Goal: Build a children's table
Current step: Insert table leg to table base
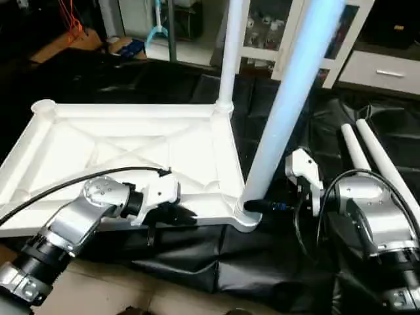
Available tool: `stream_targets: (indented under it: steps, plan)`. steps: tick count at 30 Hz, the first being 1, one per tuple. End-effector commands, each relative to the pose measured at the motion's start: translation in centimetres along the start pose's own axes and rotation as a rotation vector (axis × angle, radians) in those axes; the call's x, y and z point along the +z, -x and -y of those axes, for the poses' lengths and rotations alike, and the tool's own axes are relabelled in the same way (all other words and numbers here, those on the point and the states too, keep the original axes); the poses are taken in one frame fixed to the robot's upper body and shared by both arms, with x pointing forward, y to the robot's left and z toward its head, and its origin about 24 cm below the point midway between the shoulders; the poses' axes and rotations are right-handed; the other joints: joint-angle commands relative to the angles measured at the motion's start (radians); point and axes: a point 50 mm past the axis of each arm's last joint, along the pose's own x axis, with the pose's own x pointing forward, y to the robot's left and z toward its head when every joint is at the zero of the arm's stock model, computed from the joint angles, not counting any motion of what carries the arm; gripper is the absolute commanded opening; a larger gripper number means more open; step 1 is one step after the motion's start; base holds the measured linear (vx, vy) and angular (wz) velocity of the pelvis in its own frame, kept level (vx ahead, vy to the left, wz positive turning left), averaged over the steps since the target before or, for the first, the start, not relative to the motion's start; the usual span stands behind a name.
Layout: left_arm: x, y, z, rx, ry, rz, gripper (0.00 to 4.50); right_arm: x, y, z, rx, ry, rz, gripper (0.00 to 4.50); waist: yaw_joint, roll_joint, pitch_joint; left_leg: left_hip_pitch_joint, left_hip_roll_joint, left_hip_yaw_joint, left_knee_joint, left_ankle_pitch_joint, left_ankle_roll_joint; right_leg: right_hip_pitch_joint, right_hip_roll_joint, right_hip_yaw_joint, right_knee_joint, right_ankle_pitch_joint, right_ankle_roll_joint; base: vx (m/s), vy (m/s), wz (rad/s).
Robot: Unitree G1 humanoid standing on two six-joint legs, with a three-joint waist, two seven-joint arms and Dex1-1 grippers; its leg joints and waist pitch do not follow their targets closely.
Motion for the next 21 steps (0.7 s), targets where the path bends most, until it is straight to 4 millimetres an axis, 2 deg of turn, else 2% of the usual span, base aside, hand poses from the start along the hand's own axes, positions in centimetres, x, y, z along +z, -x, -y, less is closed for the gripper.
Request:
stream_targets:
  steps: [1, 5, 7, 9, 14, 15, 16, 17, 19, 20, 21]
  plan:
    - [1.5, -0.4, 0.2, -0.041, -0.055, 0.055, 0.0, 0.1, -0.1, 0.2, 0.016, 0.008, -0.014, 1.89, -0.006, -0.026, -0.073, 0.02, 0.042, -0.019, -0.074, -0.14, 0.112, 0.043, -0.027, 0.025, -0.06, -0.223, -0.211, 0.0, 0.0, 0.0]
    - [1.3, -0.3, 0.2, -0.036, -0.058, 0.032, 0.0, -0.1, -0.2, 0.2, 0.002, 0.002, -0.013, 1.88, -0.005, -0.026, -0.074, 0.02, 0.042, -0.019, -0.073, -0.14, 0.112, 0.044, -0.027, 0.025, -0.059, -0.217, -0.213, 0.0, 0.0, 0.0]
    - [0.8, -0.2, -0.4, 0.027, -0.046, -0.02, 0.0, -0.5, -0.3, 0.7, -0.078, -0.006, -0.006, 1.88, -0.007, -0.025, -0.075, 0.02, 0.042, -0.019, -0.073, -0.139, 0.11, 0.043, -0.028, 0.025, -0.059, -0.216, -0.213, 0.0, 0.0, 0.0]
    - [0.3, -0.2, -1.5, 0.144, 0.004, -0.057, 0.0, -1.4, -0.7, 1.3, -0.213, -0.025, 0.007, 1.88, -0.011, -0.022, -0.073, 0.022, 0.041, -0.018, -0.075, -0.165, 0.087, 0.039, -0.025, 0.024, -0.065, -0.253, -0.205, 0.0, 0.0, 0.0]
    - [0.6, -0.5, -3.4, 0.359, 0.12, -0.051, 0.0, -4.0, -2.2, 1.8, -0.455, -0.095, -0.052, 1.87, -0.019, -0.025, -0.072, 0.023, 0.039, -0.022, -0.082, -0.224, 0.029, 0.035, -0.022, 0.022, -0.073, -0.331, -0.17, 0.0, 0.0, 0.0]
    - [1.4, -1.1, -3.9, 0.424, 0.206, -0.01, 0.0, -5.0, -3.5, 2.4, -0.608, -0.141, -0.077, 1.87, -0.027, -0.023, -0.074, 0.023, 0.037, -0.024, -0.083, -0.244, 0.013, 0.036, -0.022, 0.021, -0.075, -0.34, -0.168, 0.0, 0.0, 0.0]
    - [1.4, -1.1, -3.9, 0.424, 0.206, -0.01, 0.0, -5.0, -3.5, 2.4, -0.608, -0.141, -0.077, 1.87, -0.04, -0.023, -0.073, 0.015, 0.031, -0.025, -0.085, -0.258, 0.0, 0.035, -0.019, 0.019, -0.078, -0.347, -0.163, 0.0, 0.0, 0.0]
    - [1.8, -1.4, -4.0, 0.435, 0.236, 0.013, 0.0, -5.3, -4.2, 2.7, -0.683, -0.157, -0.09, 1.87, -0.05, -0.026, -0.076, 0.014, 0.032, -0.03, -0.087, -0.28, -0.012, 0.039, -0.02, 0.015, -0.078, -0.367, -0.152, 0.0, 0.0, 0.0]
    - [3.1, -2.5, -4.1, 0.454, 0.291, 0.067, 0.0, -5.5, -6.0, 3.6, -0.835, -0.186, -0.096, 1.87, -0.063, -0.024, -0.08, 0.014, 0.029, -0.032, -0.086, -0.308, -0.014, 0.039, -0.02, 0.013, -0.084, -0.381, -0.145, 0.0, 0.0, 0.0]
    - [4.0, -3.2, -4.1, 0.458, 0.323, 0.105, 0.0, -5.4, -7.1, 4.2, -0.933, -0.213, -0.095, 1.87, -0.068, -0.026, -0.079, 0.012, 0.03, -0.031, -0.086, -0.31, -0.016, 0.035, -0.021, 0.014, -0.082, -0.38, -0.148, 0.0, 0.0, 0.0]
    - [4.7, -3.7, -4.1, 0.459, 0.345, 0.132, 0.0, -5.2, -7.9, 4.6, -0.999, -0.246, -0.081, 1.87, -0.081, -0.024, -0.079, 0.008, 0.025, -0.036, -0.087, -0.321, -0.023, 0.036, -0.021, 0.009, -0.086, -0.403, -0.145, 0.0, 0.0, 0.0]
